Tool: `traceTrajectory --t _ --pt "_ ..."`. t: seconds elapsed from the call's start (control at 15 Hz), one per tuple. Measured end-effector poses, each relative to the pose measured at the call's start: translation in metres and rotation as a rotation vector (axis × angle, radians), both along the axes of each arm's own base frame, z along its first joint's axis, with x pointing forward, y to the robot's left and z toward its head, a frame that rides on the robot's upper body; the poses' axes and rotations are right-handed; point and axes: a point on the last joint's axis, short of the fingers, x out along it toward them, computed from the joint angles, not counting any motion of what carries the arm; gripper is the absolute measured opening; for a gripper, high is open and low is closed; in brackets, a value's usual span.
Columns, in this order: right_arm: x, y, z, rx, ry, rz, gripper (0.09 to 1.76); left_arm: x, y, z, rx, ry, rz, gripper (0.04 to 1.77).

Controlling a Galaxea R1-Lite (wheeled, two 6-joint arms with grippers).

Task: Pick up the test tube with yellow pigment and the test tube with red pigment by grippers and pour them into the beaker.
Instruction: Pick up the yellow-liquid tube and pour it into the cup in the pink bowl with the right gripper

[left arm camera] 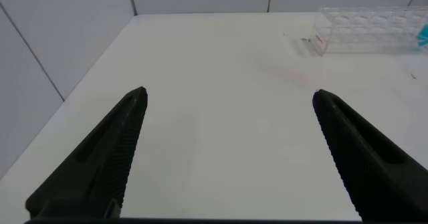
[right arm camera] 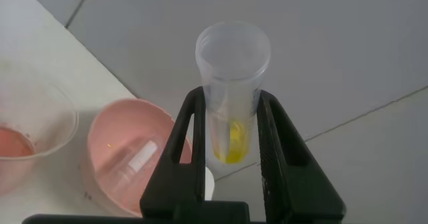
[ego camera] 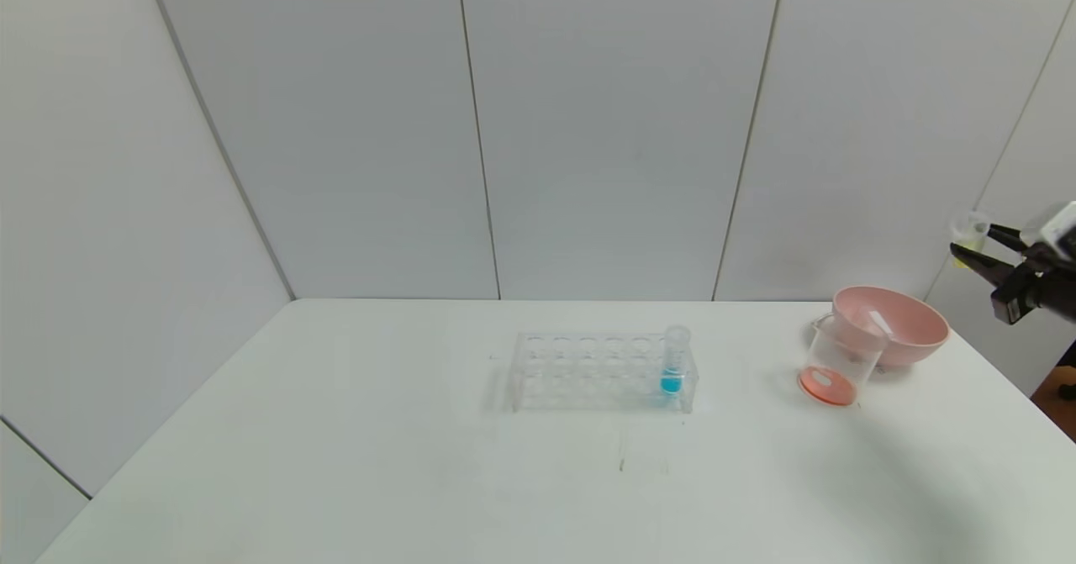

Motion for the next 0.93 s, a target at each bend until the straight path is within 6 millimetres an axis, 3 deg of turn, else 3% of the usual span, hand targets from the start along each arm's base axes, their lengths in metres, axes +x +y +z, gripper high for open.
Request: traceTrajectory --t 0.27,0.73,0.93 --pt "0.009 -0.001 -0.016 -0.208 -0.009 0.003 0.53 0.0 0.0 0.0 0.0 0.0 0.0 1.76" --pt "0.014 0.002 -0.024 -0.453 -0.036 -0.045 0.53 0.0 0.0 0.0 0.0 0.0 0.0 1.76" --pt "0.016 0.009 -0.026 -0.473 -0.033 -0.035 0.53 0.0 0.0 0.0 0.0 0.0 0.0 1.76"
